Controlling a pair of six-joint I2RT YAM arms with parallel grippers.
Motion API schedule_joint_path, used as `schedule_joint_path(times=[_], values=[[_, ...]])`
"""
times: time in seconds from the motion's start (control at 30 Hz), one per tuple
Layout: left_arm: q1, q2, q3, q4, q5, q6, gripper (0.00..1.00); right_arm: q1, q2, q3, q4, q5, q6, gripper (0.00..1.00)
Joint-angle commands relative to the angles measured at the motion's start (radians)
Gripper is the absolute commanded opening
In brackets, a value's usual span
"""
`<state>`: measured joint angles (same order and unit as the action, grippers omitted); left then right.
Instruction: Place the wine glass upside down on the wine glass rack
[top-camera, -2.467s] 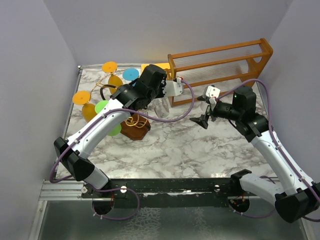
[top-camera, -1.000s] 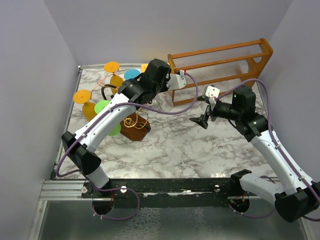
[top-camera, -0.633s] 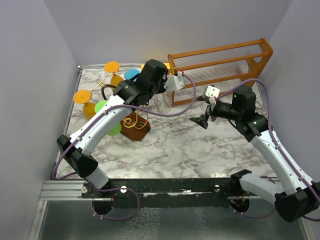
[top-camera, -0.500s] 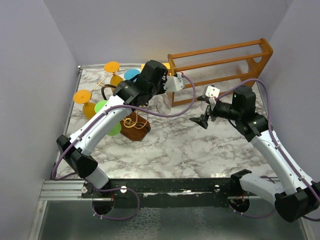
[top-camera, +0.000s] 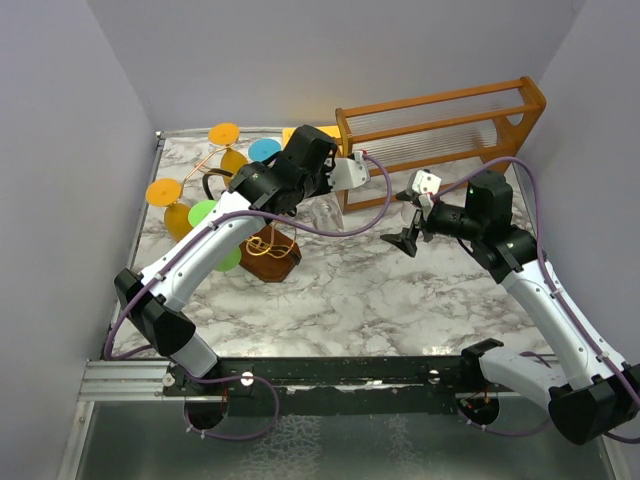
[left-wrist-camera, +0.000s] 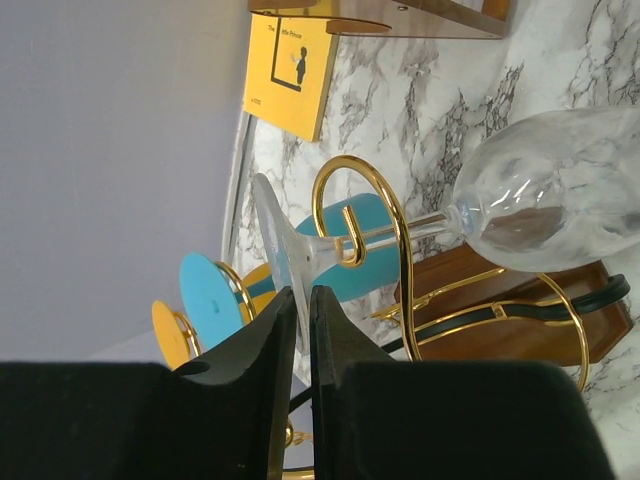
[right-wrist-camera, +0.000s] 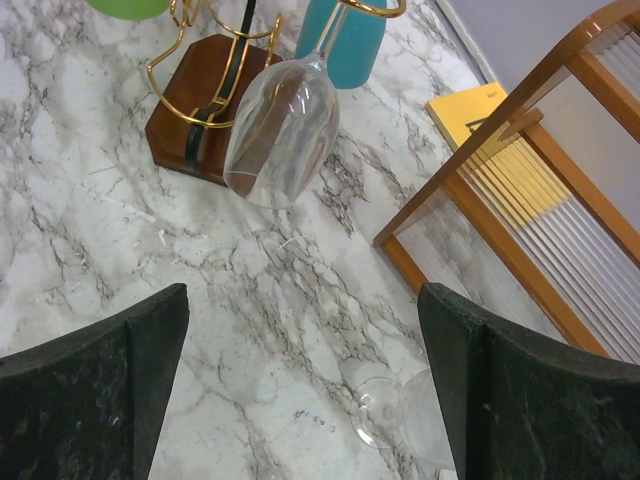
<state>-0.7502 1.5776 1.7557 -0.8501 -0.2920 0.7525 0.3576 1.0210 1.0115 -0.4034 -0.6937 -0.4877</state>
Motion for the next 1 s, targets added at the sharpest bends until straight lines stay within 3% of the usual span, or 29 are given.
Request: schedule_joint_path(times=[0.0,0.27,0.97], values=[[-0.003,-0.023,0.005,-0.016,0.014,-0.023,0.14,-0.008,0.0,-0.015,0.009,-0.017,-0.006,0.96],[-0.003,-0.025,0.002,-0.016,0.027,-0.021,0.18,-0.014,0.003,-0.006,0.003,-0.008,-0.004,0.96],[-0.003,-0.017,-0.005,0.04,0.089,-0.011,0.17,-0.023,0.008,-0.02,0.008,-0.032,-0.007,0.96]])
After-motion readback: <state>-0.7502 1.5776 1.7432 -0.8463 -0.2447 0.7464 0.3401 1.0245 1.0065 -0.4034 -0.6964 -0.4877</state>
